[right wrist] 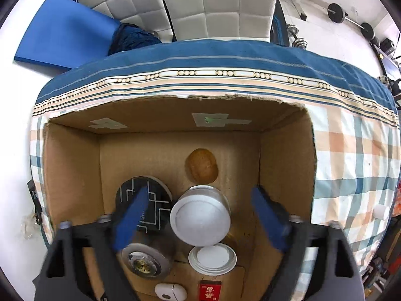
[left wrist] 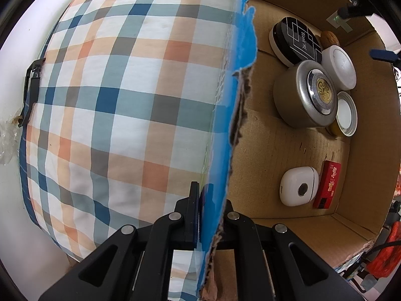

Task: Organize rigid objects
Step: 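Lower the walnut into the box and open the right tool, then move the right tool to the small white cylinder and grasp it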

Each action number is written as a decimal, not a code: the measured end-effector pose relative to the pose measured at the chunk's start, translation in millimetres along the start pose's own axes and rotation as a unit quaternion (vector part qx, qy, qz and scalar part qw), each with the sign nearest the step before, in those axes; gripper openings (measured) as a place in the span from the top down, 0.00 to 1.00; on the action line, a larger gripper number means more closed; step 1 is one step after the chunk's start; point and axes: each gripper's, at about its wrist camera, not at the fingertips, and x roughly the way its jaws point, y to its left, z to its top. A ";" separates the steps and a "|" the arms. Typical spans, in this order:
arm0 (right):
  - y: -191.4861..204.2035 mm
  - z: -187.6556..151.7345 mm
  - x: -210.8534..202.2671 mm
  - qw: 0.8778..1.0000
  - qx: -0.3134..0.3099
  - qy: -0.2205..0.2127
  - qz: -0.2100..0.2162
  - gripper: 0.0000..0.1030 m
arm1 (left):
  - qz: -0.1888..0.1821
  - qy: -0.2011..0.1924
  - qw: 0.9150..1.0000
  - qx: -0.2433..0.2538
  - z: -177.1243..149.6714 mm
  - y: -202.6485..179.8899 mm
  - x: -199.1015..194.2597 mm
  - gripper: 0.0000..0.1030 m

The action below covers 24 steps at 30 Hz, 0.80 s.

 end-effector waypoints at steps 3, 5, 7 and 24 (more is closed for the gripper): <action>2.9 -1.9 -8.6 1.000 -0.004 -0.007 -0.006 0.00 | 0.001 -0.001 1.000 0.000 -0.3 -1.5 -0.4 0.96; 5.4 -5.8 -14.2 1.000 -0.007 -0.012 -0.008 0.00 | 0.003 -0.001 1.000 0.000 -0.7 -2.8 -0.4 0.96; 7.7 -11.4 -20.2 1.000 -0.012 -0.016 -0.012 0.00 | 0.002 -0.002 1.000 -0.001 -1.0 -3.7 -1.1 0.96; -8.2 -74.1 -73.1 0.999 -0.006 -0.040 0.036 0.00 | 0.005 -0.002 1.000 -0.002 -0.2 -6.6 -5.0 0.96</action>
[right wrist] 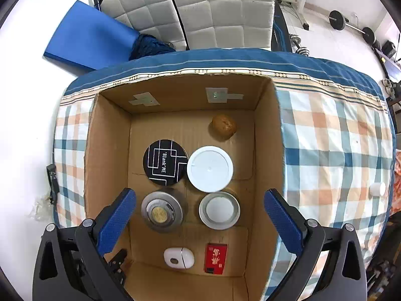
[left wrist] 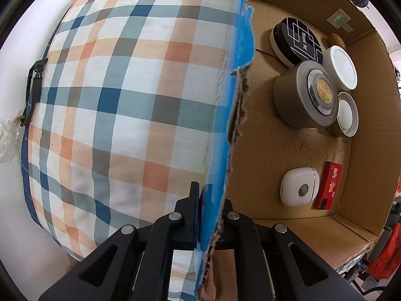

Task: Organize rigid objects
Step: 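Move the right tool to the small white cylinder and grasp it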

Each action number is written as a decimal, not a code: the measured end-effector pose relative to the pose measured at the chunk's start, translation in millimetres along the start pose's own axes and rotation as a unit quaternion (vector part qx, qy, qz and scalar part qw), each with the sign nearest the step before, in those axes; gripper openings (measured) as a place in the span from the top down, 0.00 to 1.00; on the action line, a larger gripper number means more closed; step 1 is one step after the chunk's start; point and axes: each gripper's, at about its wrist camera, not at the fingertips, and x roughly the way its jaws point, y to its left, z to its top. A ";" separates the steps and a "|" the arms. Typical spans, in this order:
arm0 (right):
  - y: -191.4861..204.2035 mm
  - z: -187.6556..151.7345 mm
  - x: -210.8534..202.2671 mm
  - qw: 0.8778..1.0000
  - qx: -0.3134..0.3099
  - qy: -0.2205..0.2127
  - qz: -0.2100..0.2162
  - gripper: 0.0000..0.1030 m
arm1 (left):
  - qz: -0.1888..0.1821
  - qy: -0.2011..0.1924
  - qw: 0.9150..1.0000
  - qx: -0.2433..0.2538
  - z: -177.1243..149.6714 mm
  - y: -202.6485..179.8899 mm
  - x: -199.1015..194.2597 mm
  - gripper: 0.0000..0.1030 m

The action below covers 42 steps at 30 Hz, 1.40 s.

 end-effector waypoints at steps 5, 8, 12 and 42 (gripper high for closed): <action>-31.0 -4.3 -16.0 0.999 0.032 -0.018 0.006 0.00 | 0.002 0.000 1.000 0.000 0.2 0.2 -0.9 0.96; -68.1 -6.8 -28.6 0.996 0.074 -0.049 0.019 0.00 | 0.001 -0.001 1.000 -0.003 0.2 0.4 -1.1 0.95; -140.5 -14.4 -34.8 0.982 0.171 -0.083 0.008 0.00 | 0.000 -0.002 1.000 -0.007 0.0 2.1 -0.3 0.95; -364.3 -64.3 49.5 0.894 0.390 -0.137 -0.171 0.66 | -0.008 -0.015 1.000 -0.025 -10.4 21.2 -0.5 0.95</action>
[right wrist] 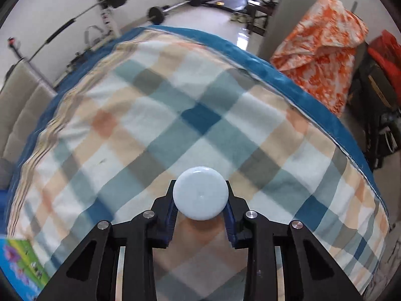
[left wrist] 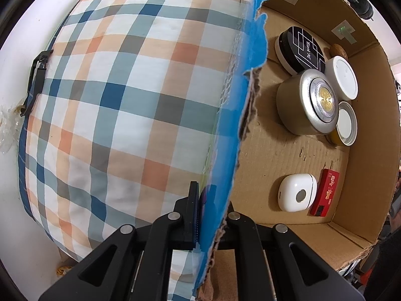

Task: Organize rigid objects
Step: 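Move the right tool to the small white cylinder and grasp it, then carry the white cylinder over the cardboard box with the right tool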

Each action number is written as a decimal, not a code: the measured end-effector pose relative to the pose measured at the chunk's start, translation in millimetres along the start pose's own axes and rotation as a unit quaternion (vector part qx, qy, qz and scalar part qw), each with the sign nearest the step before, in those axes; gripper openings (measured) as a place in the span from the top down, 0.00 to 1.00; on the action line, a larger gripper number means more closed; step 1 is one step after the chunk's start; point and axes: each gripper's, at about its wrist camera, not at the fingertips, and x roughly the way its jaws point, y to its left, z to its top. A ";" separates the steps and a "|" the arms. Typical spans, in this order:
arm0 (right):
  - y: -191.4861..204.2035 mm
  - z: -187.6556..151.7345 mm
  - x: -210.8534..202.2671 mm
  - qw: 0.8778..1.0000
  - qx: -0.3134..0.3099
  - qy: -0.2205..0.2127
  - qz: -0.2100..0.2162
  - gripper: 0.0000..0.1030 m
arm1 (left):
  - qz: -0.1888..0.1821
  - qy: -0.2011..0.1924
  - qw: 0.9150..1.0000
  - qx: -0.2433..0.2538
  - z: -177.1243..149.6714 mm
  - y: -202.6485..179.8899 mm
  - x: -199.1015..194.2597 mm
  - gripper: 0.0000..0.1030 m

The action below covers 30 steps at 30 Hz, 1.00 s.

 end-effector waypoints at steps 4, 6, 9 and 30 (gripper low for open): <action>24.2 -16.2 -28.6 0.998 -0.042 -0.004 0.045 0.66 | 0.002 0.001 1.000 0.004 -0.4 -3.1 1.2 0.95; 40.0 -27.9 -48.4 0.995 -0.065 0.000 0.078 0.66 | 0.002 0.001 1.000 0.004 -0.4 -3.4 1.5 0.95; 62.5 -46.8 -79.1 0.987 -0.102 0.008 0.128 0.66 | 0.005 0.001 1.000 0.008 -0.3 -4.1 2.6 0.95; 197.7 -181.4 -220.1 0.899 -0.345 0.103 0.247 0.66 | 0.002 0.001 1.000 0.017 3.3 -10.4 3.9 0.95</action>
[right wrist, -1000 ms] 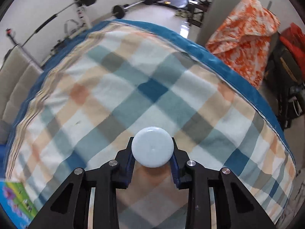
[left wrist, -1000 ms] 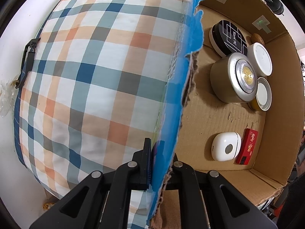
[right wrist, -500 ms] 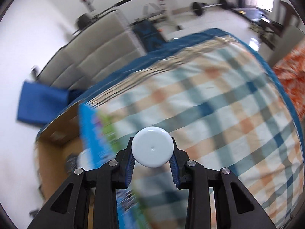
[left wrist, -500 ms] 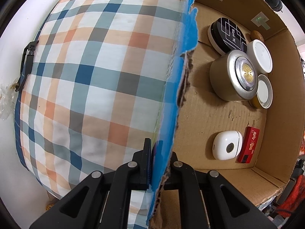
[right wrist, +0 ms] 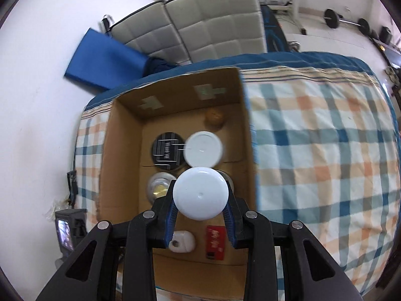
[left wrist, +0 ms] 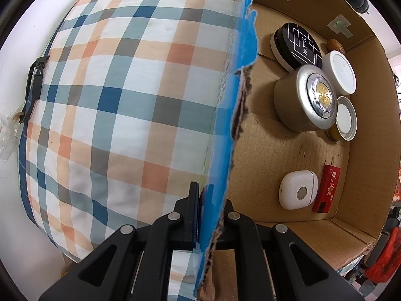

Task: Organize rigid objects
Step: 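Carry the white cylinder over the cardboard box with the right tool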

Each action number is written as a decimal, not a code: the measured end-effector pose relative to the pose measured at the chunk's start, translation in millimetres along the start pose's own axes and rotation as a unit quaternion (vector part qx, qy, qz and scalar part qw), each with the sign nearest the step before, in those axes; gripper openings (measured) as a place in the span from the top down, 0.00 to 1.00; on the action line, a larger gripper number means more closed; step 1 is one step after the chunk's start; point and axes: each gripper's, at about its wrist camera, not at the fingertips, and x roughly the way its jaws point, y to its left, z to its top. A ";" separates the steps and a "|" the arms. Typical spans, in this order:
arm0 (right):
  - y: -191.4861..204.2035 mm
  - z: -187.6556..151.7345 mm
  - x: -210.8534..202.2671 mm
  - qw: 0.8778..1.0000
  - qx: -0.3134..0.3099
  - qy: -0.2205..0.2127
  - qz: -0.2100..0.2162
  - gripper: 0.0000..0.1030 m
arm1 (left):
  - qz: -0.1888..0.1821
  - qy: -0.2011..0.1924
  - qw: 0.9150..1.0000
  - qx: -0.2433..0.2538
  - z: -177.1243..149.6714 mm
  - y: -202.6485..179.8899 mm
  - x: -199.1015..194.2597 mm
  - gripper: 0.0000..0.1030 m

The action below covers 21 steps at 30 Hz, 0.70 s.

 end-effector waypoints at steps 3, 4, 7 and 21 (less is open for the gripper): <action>16.5 12.0 4.1 1.000 -0.016 0.001 0.005 0.66 | -0.004 0.001 1.000 -0.003 -0.5 0.0 0.2 0.95; 20.6 15.7 5.6 1.000 -0.020 0.001 0.005 0.66 | -0.004 0.001 1.000 -0.004 -1.2 2.1 -0.4 0.95; 34.0 30.2 12.1 0.999 -0.033 0.003 0.004 0.66 | -0.002 -0.001 1.000 -0.003 -1.3 2.8 -1.3 0.95; 51.1 83.2 99.9 0.998 -0.036 0.056 -0.007 0.66 | -0.005 0.008 1.000 -0.005 5.8 5.2 -0.4 0.95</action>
